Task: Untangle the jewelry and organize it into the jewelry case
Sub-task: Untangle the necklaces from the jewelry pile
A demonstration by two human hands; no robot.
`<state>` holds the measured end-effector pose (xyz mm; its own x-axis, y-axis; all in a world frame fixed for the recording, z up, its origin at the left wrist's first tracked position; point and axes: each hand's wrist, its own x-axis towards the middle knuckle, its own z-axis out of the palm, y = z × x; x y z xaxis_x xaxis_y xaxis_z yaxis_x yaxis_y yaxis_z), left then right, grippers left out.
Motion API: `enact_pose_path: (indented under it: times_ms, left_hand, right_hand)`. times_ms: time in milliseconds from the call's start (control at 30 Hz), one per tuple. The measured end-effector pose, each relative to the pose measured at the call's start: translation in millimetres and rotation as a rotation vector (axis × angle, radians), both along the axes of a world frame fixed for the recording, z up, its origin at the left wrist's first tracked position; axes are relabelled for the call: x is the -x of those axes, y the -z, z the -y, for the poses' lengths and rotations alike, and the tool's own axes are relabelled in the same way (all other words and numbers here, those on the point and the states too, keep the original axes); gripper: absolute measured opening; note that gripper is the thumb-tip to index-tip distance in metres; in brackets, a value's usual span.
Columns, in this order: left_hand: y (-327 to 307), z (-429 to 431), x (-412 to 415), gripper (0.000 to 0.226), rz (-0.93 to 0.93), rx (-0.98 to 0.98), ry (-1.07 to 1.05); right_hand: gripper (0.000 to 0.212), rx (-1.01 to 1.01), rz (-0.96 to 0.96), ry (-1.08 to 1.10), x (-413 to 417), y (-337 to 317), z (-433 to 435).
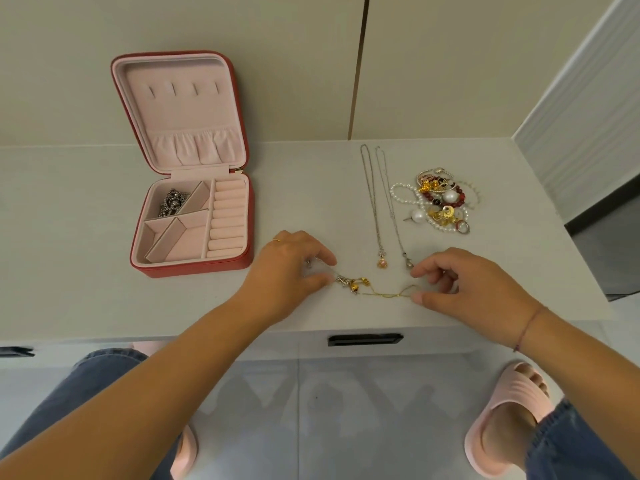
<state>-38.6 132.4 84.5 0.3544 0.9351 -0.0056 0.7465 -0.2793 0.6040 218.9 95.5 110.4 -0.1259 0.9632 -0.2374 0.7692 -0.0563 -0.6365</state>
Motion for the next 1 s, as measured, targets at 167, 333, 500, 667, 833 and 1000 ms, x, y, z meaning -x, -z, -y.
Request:
enact_pose_path:
  times_ms: [167,333,500,667,833,1000]
  left_hand:
    - [2.4,3.4,-12.2,0.022,-0.102,-0.022,0.081]
    - [3.4,4.7,-18.2,0.019,-0.153,-0.039,0.097]
    - [5.8,7.0,-17.0,0.014,-0.153,-0.027,0.098]
    - [1.0,6.8,-12.9,0.008,-0.029,0.028,0.101]
    - [-8.3,8.8,-11.1,0.014,0.174,0.187,0.064]
    - [-14.0,4.5,-5.6,0.017,0.312,0.297,-0.021]
  right_hand:
    - [0.022,-0.09,-0.059,-0.091,40.4,10.4,-3.4]
    - [0.026,-0.121,-0.001,-0.134,65.2,22.2,-8.4]
    - [0.015,-0.172,0.09,-0.166,70.1,24.8,-13.0]
    - [0.01,-0.137,-0.045,-0.145,68.3,19.8,-13.3]
    - [0.014,0.057,-0.363,0.009,61.6,4.9,-17.4]
    - [0.019,0.254,-0.596,0.189,57.4,-6.0,-22.0]
